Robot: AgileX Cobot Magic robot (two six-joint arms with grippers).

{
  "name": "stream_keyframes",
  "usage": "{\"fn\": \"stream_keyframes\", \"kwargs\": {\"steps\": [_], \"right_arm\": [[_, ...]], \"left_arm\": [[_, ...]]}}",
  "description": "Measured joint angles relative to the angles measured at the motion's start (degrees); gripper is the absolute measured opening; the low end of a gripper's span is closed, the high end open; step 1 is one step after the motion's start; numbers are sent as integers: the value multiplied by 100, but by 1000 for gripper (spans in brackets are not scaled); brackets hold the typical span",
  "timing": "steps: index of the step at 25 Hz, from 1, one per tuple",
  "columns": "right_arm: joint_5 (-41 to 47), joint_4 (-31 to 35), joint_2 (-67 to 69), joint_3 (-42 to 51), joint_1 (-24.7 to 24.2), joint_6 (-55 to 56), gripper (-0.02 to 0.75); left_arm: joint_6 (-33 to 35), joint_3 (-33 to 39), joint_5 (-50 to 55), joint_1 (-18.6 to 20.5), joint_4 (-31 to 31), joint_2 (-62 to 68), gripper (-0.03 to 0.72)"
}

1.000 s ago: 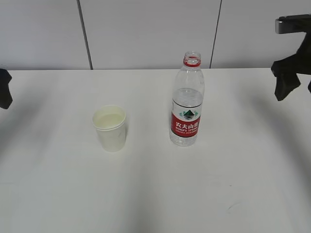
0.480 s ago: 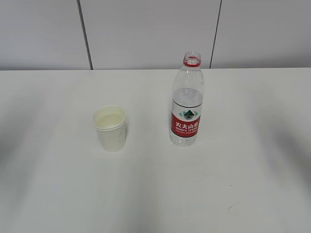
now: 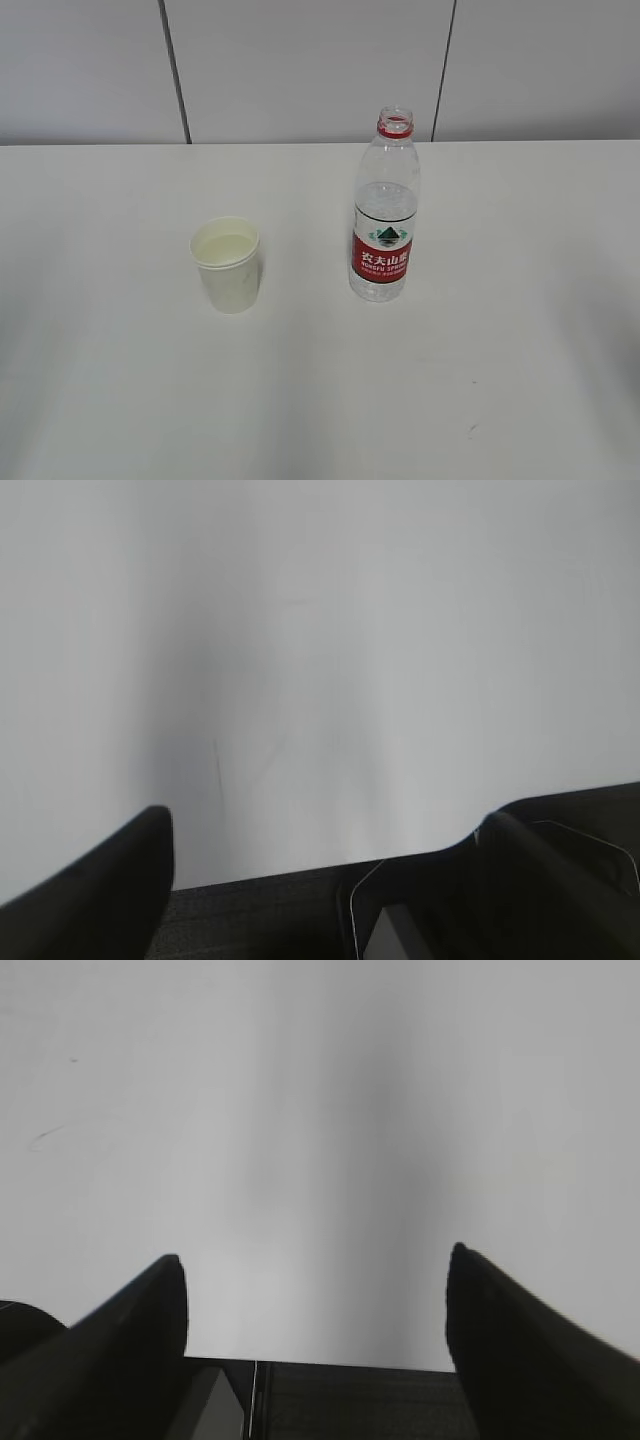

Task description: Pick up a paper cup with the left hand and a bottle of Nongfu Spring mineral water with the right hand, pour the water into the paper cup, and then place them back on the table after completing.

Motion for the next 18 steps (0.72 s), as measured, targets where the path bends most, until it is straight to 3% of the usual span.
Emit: {"fn": "stream_keyframes", "kwargs": {"steps": [10, 18], "right_arm": [[348, 0, -1214, 518, 0, -4, 592], [714, -10, -2153, 720, 0, -4, 589]], "left_arm": [[0, 552, 499, 0, -15, -1559, 557], [0, 552, 519, 0, -160, -2569, 517]]}}
